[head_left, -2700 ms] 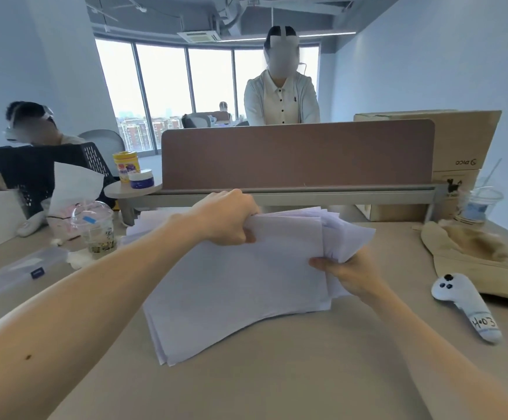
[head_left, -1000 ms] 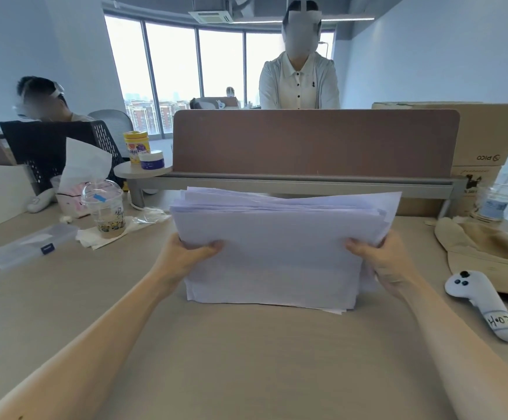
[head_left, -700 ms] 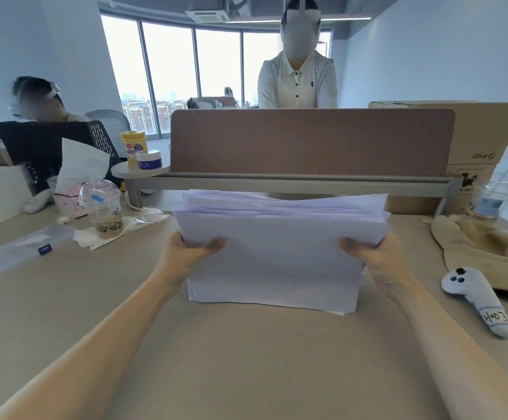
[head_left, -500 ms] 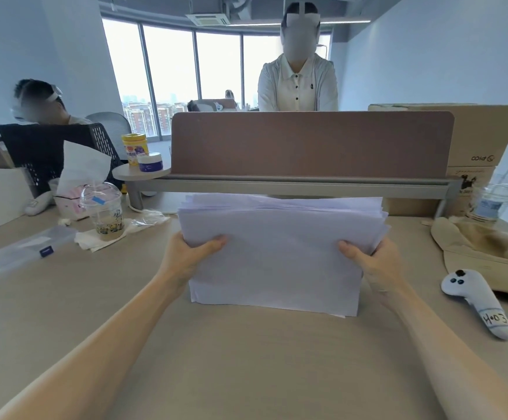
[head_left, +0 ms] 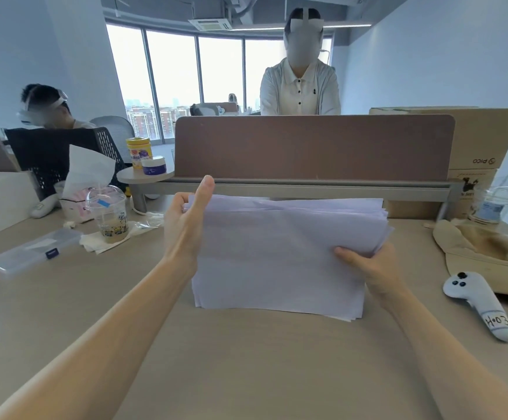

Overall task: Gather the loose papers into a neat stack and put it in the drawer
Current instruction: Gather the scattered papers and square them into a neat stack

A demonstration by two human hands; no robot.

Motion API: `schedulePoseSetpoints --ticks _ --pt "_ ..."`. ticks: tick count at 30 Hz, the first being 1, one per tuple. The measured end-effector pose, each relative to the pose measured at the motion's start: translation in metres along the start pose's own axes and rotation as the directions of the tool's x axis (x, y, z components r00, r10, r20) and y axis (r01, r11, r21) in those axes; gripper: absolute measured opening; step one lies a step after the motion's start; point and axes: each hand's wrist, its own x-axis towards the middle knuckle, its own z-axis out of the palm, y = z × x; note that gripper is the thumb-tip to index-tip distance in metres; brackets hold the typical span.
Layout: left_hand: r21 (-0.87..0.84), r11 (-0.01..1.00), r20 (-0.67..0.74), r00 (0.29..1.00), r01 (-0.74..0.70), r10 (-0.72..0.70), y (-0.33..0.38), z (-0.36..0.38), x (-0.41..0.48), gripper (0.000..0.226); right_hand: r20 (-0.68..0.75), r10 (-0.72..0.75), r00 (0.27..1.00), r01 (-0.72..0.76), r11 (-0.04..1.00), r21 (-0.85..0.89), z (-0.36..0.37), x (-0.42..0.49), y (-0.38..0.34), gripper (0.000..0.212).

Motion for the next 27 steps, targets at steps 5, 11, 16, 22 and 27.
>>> schedulePoseSetpoints --ticks 5,11,16,22,27 --pt "0.041 0.999 -0.064 0.997 0.034 -0.032 0.005 0.001 0.001 0.018 0.050 -0.053 0.997 0.052 0.999 0.014 0.003 -0.003 -0.003 0.040" --pt "-0.005 0.996 -0.055 0.995 -0.089 0.089 0.010 0.006 -0.001 0.017 0.012 -0.060 0.998 0.059 0.998 0.035 0.004 -0.002 -0.010 0.030" --pt "0.287 0.933 0.072 0.976 -0.219 0.206 0.012 -0.002 0.009 0.011 -0.005 -0.029 1.000 0.030 0.999 0.023 0.005 -0.002 -0.017 0.025" --pt "0.611 0.287 0.687 0.674 -0.738 0.272 0.060 0.012 0.020 0.060 -0.057 -0.088 0.994 0.084 0.994 -0.071 0.013 0.014 -0.039 0.007" --pt "0.518 0.327 0.826 0.561 -0.791 0.048 0.069 0.046 0.023 0.026 0.053 -0.249 0.967 0.254 0.928 -0.271 0.027 0.034 -0.087 0.027"
